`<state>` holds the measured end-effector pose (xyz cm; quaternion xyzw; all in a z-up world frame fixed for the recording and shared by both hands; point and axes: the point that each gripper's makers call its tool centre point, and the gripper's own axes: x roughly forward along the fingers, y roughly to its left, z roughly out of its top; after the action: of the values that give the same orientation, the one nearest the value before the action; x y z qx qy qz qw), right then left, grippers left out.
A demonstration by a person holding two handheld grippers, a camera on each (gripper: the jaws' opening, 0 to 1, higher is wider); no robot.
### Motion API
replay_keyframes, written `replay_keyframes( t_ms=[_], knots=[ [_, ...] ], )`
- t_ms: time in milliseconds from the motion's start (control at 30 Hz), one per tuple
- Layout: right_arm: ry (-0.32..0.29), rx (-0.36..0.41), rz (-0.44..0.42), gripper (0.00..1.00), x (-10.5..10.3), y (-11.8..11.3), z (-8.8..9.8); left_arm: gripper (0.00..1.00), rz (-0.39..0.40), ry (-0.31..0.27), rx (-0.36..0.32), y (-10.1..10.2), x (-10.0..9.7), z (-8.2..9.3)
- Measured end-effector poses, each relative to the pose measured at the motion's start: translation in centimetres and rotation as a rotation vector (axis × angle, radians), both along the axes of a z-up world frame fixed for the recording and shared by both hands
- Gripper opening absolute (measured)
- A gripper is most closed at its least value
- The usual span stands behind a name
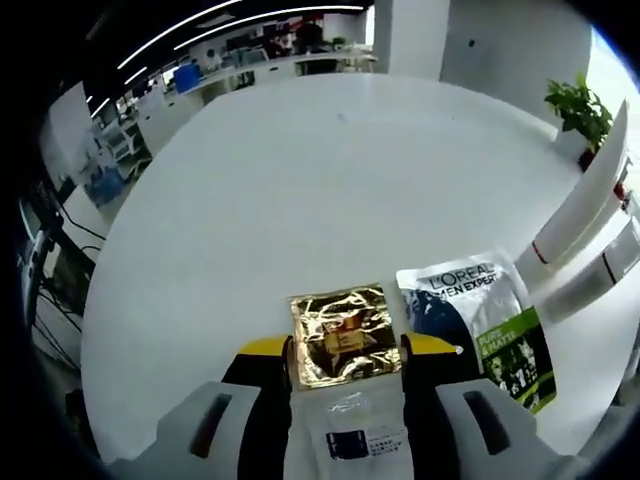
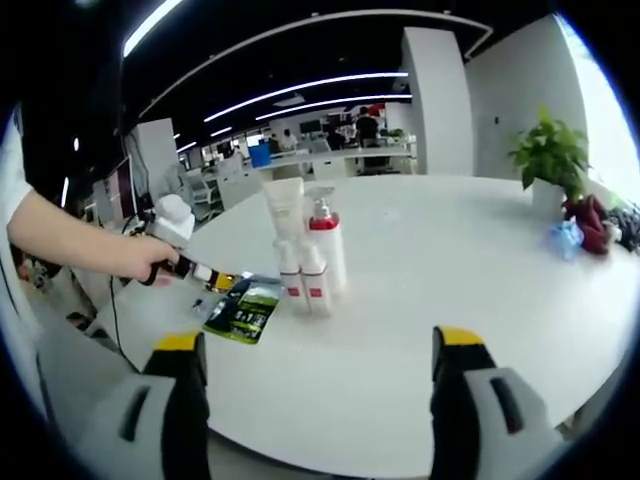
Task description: Arrange the skincare products in the storage area until every visible bottle or jar stands upright without overlapping.
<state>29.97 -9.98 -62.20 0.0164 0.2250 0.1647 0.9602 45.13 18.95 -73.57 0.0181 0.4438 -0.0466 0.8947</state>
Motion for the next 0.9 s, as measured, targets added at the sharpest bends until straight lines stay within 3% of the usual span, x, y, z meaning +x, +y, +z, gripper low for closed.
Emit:
replay_keyframes(
  t_ms=[267, 567, 900],
  knots=[
    [-0.009, -0.006, 0.016, 0.94, 0.0, 0.3, 0.1, 0.46, -0.03, -0.024, -0.016, -0.2, -1.1, 1.4],
    [-0.021, -0.008, 0.033, 0.94, -0.1, 0.6, 0.3, 0.58, -0.088, -0.068, -0.034, -0.2, -3.4, 2.9],
    [-0.026, -0.003, 0.053, 0.96, -0.2, 1.0, 0.4, 0.75, -0.126, -0.177, -0.108, 1.1, -7.3, 5.3]
  ],
)
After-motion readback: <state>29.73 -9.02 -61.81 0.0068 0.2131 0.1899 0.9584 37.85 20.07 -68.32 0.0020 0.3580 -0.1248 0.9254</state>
